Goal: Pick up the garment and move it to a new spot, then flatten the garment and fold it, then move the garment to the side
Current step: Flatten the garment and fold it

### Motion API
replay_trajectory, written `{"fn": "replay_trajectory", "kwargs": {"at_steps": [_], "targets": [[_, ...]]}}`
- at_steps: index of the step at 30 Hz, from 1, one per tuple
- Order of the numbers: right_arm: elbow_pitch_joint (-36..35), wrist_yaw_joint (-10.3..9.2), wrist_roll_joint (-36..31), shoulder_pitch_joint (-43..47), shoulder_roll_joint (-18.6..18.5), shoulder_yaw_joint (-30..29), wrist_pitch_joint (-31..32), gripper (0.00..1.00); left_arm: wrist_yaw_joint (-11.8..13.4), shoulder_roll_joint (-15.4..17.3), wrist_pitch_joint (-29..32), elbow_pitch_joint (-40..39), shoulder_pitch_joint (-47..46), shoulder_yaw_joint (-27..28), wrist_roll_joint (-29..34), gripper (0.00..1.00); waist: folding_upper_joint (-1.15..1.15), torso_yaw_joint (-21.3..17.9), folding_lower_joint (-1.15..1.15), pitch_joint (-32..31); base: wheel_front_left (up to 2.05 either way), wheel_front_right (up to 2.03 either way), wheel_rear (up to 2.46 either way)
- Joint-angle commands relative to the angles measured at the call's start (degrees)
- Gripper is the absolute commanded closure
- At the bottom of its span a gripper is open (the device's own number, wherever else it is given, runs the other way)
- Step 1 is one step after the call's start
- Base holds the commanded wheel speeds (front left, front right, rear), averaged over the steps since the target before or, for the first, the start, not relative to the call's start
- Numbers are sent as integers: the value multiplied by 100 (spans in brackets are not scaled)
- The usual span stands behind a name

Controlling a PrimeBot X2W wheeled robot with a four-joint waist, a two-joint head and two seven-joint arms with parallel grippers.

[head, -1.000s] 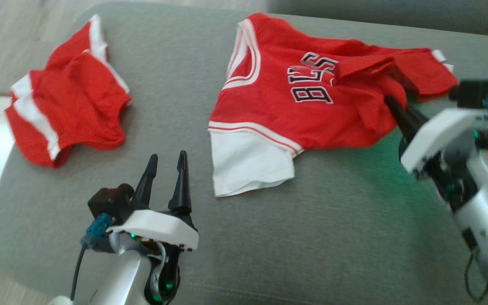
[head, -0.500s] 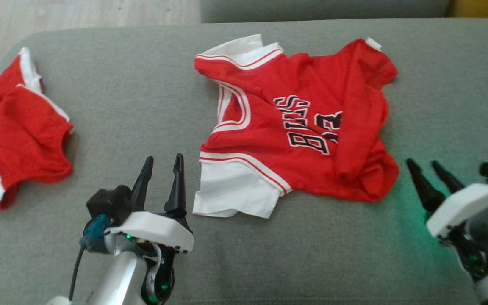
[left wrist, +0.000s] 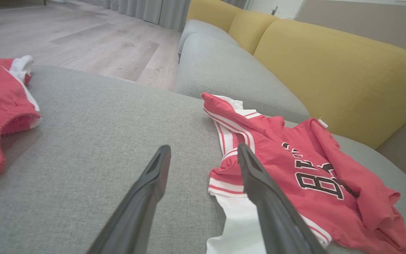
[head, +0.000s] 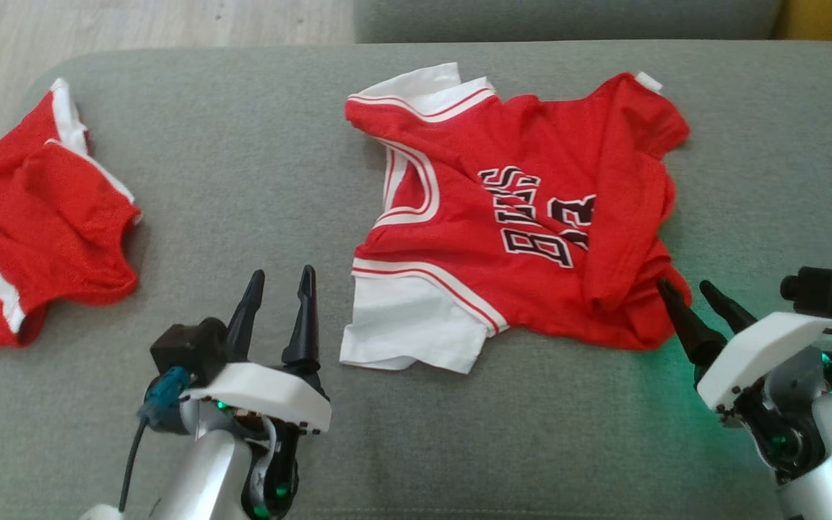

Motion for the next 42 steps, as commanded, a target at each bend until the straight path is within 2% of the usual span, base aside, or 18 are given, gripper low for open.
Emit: {"fn": "replay_trajectory", "kwargs": {"at_steps": [1,5,7,11,13,15,16,24,27,28,31,37,42], "targets": [[-131,40,-34,-216,0,-11,74,0,8,36,-45,-173,-182,161,-16,0,0,73,0,28,0,0,0],[106,40,-150,-432,33,-114,343,6,24,36,-45,-200,-202,132,-34,0,0,225,0,114,0,0,0],[195,40,-197,-494,35,-155,397,14,38,36,-45,-213,-212,121,-40,0,0,274,0,152,0,0,0],[273,40,-243,-570,58,-229,378,22,61,36,-45,-226,-209,107,-45,0,0,352,0,206,0,0,0],[305,40,-223,-594,77,-227,369,34,60,36,-45,-225,-209,106,-43,0,0,378,0,222,0,0,0],[341,40,-218,-615,86,-208,354,51,65,36,-45,-223,-212,97,-40,0,0,400,0,227,0,0,0],[348,40,-217,-627,89,-190,339,54,69,36,-45,-224,-214,95,-38,0,0,407,0,227,0,0,0],[281,40,-265,-657,96,-52,203,55,81,36,-45,-228,-190,104,-26,0,0,406,0,191,0,0,0],[229,40,-260,-656,109,-38,159,60,86,36,-45,-232,-185,95,-36,0,0,388,0,192,0,0,0],[231,40,-255,-667,113,-45,139,64,85,36,-45,-230,-187,93,-39,0,0,382,0,194,0,0,0],[291,40,-246,-706,124,-74,60,100,82,36,-45,-222,-197,89,-47,0,0,369,0,202,0,0,0],[413,40,-256,-763,125,-121,-87,100,87,36,-45,-203,-217,116,-50,0,0,341,0,209,0,0,0],[68,40,-318,-557,-74,-208,45,100,104,36,-45,-203,-144,202,-37,0,0,205,0,116,0,0,0]]}}
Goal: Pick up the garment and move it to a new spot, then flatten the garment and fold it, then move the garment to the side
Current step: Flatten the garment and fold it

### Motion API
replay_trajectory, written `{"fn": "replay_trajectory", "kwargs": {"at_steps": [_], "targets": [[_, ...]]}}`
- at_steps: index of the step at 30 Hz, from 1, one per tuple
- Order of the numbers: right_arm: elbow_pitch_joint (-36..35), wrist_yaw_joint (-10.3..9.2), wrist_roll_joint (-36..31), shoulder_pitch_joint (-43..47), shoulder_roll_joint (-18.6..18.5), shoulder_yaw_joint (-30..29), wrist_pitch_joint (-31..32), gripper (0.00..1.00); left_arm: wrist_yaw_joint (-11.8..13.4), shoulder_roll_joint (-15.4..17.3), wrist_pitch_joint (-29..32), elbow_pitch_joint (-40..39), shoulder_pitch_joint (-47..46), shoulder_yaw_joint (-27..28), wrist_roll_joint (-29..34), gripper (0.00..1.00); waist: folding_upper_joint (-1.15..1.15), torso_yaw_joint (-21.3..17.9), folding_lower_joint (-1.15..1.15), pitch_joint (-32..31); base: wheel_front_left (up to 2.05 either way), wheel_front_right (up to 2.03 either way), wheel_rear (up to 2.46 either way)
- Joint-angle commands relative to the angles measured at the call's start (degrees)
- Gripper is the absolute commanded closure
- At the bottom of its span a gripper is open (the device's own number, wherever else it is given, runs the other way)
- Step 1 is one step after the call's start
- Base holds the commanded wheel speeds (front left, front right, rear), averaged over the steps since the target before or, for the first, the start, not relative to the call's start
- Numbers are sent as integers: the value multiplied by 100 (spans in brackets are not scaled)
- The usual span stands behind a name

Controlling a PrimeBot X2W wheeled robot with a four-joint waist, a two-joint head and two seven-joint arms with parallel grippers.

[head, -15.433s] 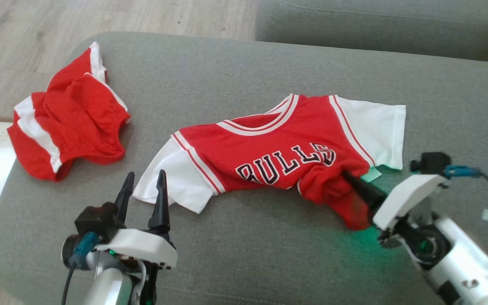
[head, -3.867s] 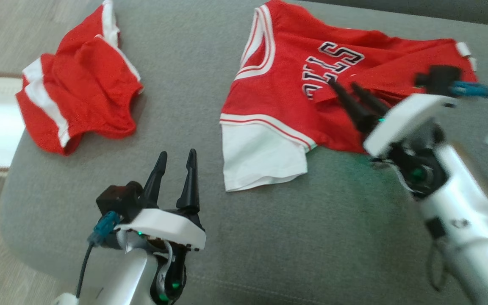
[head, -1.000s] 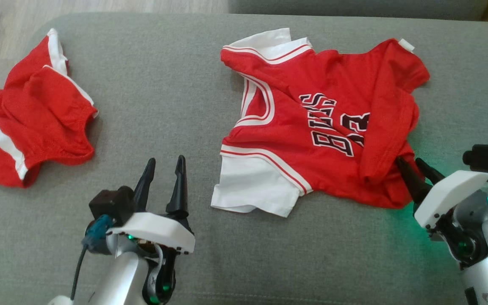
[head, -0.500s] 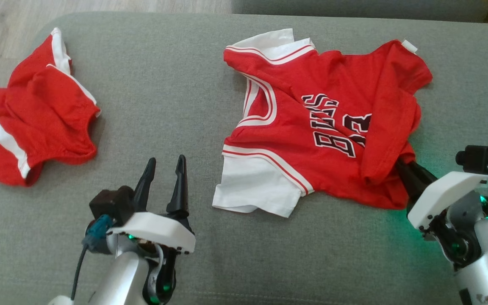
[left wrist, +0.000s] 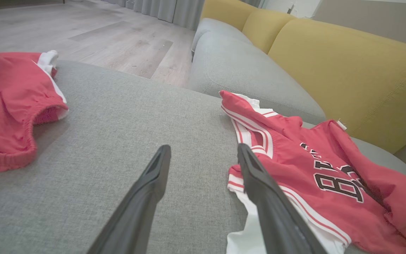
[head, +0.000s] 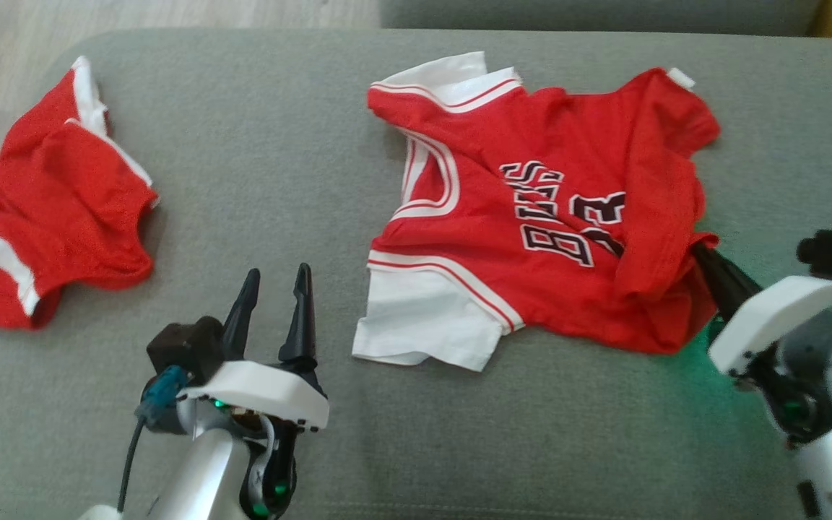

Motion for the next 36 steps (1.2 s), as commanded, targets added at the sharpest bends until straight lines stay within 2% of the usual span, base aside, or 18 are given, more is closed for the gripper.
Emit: {"fn": "replay_trajectory", "kwargs": {"at_steps": [1,5,6,8,17,21,28,29,30,31,36], "targets": [[-401,40,-70,56,-241,-24,153,100,44,36,-45,-178,-119,209,-23,0,0,-110,0,-70,0,0,0],[-931,40,-98,428,-621,-242,878,100,28,36,-45,-187,-64,271,-31,0,0,-327,0,-140,0,0,0],[-1173,40,-51,598,-797,-344,1319,100,23,36,-45,-200,-59,286,-34,0,0,-424,0,-150,0,0,0],[-1378,40,-30,736,-953,-453,1712,100,23,36,-45,-209,-69,293,-28,0,0,-505,0,-147,0,0,0],[-1813,40,-5,1224,-1102,-948,3230,100,2,36,-45,-202,-111,344,18,0,0,-689,0,-113,0,0,0],[-1756,40,-357,1307,-1185,-1215,3566,100,-11,36,-45,-198,-130,352,28,0,0,-706,0,-86,0,0,0],[-1629,40,-783,1332,-1075,-1483,3785,100,-29,36,-45,-171,-164,360,41,0,0,-684,0,-72,0,0,0],[-1628,40,-774,1333,-1036,-1493,3805,72,-30,36,-45,-164,-166,367,43,0,0,-682,0,-76,0,0,0],[-1630,40,-792,1339,-1019,-1488,3804,15,-30,36,-45,-158,-166,374,44,0,0,-680,0,-83,0,0,0],[-1631,40,-804,1346,-1003,-1486,3789,0,-30,36,-45,-153,-161,380,44,0,0,-681,0,-94,0,0,0],[-1722,40,-901,1389,-926,-1572,3621,0,-38,36,-45,-124,-112,412,61,0,0,-721,0,-188,0,0,0]]}}
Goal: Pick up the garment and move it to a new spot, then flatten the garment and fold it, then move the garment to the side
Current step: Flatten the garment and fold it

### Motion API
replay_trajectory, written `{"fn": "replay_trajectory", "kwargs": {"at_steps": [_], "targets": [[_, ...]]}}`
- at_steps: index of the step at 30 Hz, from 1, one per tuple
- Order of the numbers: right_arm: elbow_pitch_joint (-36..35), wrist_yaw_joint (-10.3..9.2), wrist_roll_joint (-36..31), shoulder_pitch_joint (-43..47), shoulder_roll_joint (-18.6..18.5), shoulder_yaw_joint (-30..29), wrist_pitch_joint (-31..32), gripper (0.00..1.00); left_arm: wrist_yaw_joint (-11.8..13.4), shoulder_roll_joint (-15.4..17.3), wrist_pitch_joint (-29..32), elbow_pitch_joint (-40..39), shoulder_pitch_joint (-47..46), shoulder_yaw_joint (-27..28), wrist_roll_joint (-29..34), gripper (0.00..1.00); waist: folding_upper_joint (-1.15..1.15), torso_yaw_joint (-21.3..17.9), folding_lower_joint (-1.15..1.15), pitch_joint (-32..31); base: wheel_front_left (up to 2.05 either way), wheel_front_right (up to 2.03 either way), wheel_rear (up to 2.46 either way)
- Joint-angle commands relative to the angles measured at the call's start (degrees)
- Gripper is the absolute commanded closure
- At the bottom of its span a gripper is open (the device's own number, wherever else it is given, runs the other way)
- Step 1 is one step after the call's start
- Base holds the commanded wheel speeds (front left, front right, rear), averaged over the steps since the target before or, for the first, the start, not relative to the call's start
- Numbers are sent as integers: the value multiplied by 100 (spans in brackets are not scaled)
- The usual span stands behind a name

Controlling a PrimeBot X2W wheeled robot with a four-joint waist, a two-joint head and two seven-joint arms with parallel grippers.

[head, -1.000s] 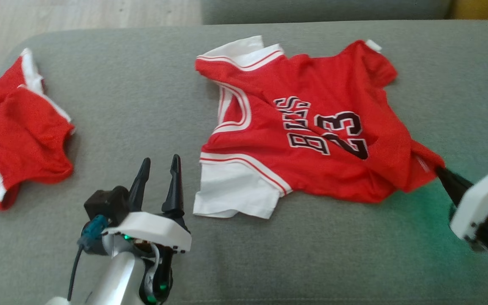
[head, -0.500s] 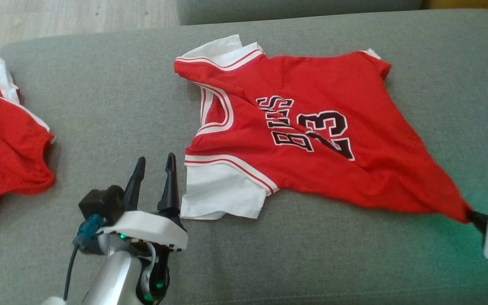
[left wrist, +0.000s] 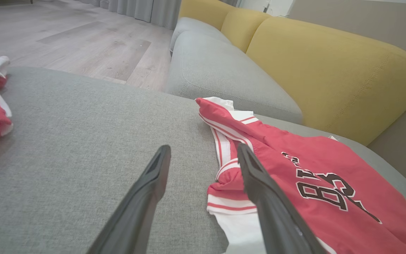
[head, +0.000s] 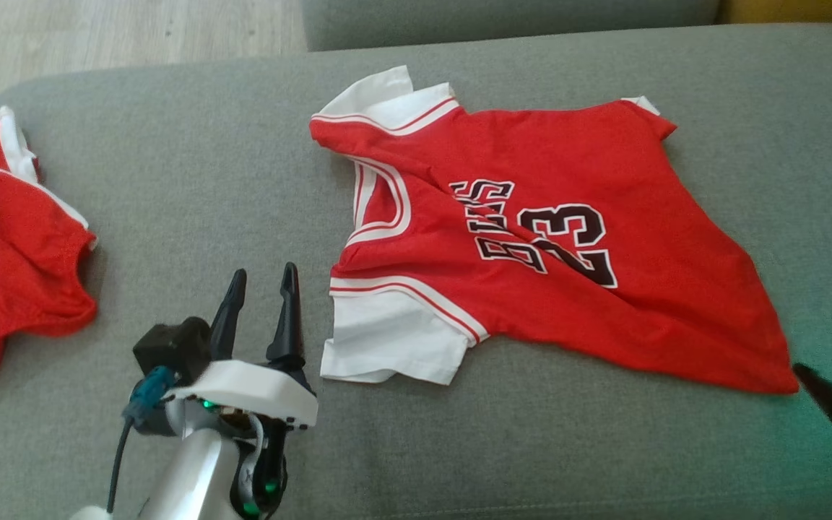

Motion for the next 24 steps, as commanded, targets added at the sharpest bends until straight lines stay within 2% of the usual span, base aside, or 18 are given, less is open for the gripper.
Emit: {"fn": "replay_trajectory", "kwargs": {"at_steps": [1,5,7,11,14,18,19,20,24], "targets": [[-285,39,-79,13,-182,-48,-96,0,-23,36,-45,-150,-115,225,58,0,0,-24,0,-42,0,0,0],[-709,39,-170,-33,46,-378,-659,0,-75,44,-45,-76,-114,249,124,0,0,-90,0,-129,0,0,0],[-1161,39,-226,-206,382,-569,-1475,0,-142,99,-27,12,-176,240,125,0,0,-171,0,-185,0,0,0],[-1433,39,-323,-371,983,-543,-2755,0,-291,267,379,93,-473,219,48,0,0,-264,0,-176,0,0,0],[-1242,39,-364,-367,1379,-390,-3669,0,-477,511,1365,303,-961,296,-263,0,0,-348,0,-164,0,0,0],[-931,39,-589,-329,1530,-283,-4379,0,-637,737,2711,634,-1451,345,-693,0,0,-444,0,-155,0,0,0],[-931,39,-589,-329,1530,-283,-4379,0,-637,737,2711,634,-1451,345,-693,0,0,-444,0,-155,0,0,0],[-739,39,-555,-350,1594,-281,-4675,0,-711,806,3419,810,-1671,350,-943,0,0,-478,0,-151,0,0,0],[-368,39,-538,-427,1614,-129,-5082,0,-961,991,4430,1184,-2123,222,-1243,0,0,-606,0,-105,0,0,0]]}}
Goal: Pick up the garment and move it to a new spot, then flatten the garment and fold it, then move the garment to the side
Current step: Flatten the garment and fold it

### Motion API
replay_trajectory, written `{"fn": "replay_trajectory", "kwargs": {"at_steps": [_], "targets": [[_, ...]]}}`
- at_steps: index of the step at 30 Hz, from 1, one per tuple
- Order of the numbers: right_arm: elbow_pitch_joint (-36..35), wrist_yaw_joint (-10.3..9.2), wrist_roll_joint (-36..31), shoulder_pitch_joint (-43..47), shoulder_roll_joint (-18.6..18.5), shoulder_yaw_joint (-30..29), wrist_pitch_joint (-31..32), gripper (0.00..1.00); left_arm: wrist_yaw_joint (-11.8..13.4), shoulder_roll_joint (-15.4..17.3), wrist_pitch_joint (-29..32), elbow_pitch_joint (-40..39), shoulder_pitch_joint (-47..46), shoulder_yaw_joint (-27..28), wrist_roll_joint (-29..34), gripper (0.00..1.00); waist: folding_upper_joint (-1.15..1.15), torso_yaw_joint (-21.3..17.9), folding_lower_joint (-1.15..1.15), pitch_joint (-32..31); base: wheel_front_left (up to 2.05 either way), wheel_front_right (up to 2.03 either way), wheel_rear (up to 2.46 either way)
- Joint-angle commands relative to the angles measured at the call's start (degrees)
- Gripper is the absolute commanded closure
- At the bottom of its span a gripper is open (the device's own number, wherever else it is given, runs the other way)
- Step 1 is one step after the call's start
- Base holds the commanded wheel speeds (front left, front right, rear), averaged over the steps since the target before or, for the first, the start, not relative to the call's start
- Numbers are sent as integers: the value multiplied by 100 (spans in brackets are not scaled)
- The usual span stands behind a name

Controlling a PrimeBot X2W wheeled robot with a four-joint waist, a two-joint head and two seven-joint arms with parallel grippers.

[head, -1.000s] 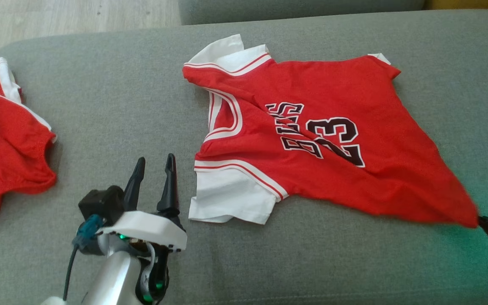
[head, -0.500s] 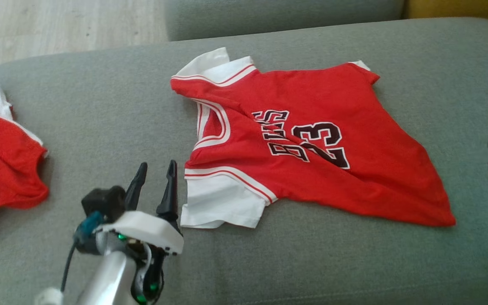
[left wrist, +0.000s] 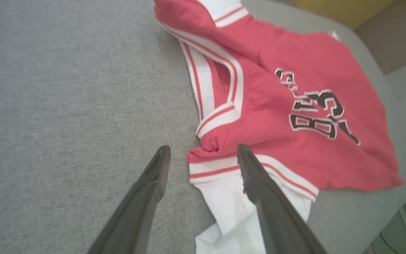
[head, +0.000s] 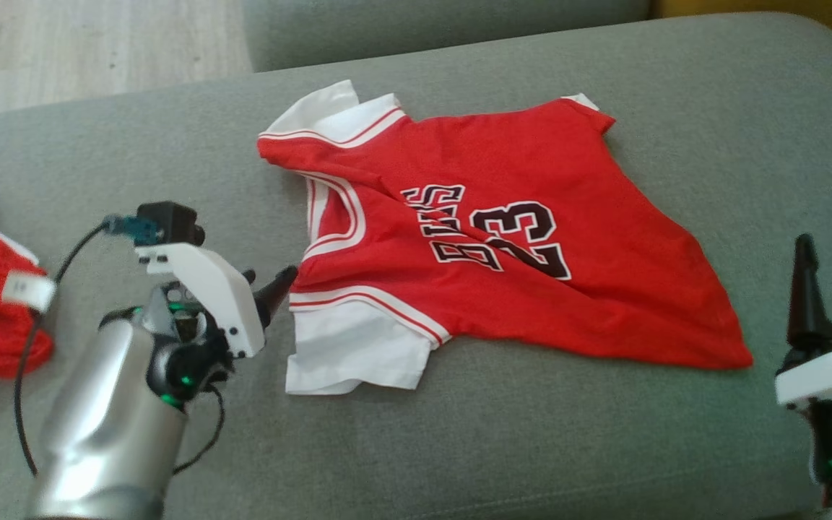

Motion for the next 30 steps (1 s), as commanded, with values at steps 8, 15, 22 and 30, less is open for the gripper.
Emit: {"fn": "replay_trajectory", "kwargs": {"at_steps": [8,15,22,30], "targets": [[294,39,175,-520,-123,508,-356,0,-359,509,958,629,-1056,-514,-210,0,0,-371,0,228,0,0,0],[564,39,322,-738,-203,701,-476,0,-374,605,807,1227,-1576,-1040,-376,0,0,-584,0,434,0,0,0],[782,39,379,-775,-246,763,-601,0,-375,716,679,1747,-1861,-1276,-738,100,0,-558,0,392,0,0,0],[849,39,376,-741,-314,691,-592,0,-268,1002,503,2345,-2084,-1130,-928,100,0,-329,0,304,0,0,0]]}}
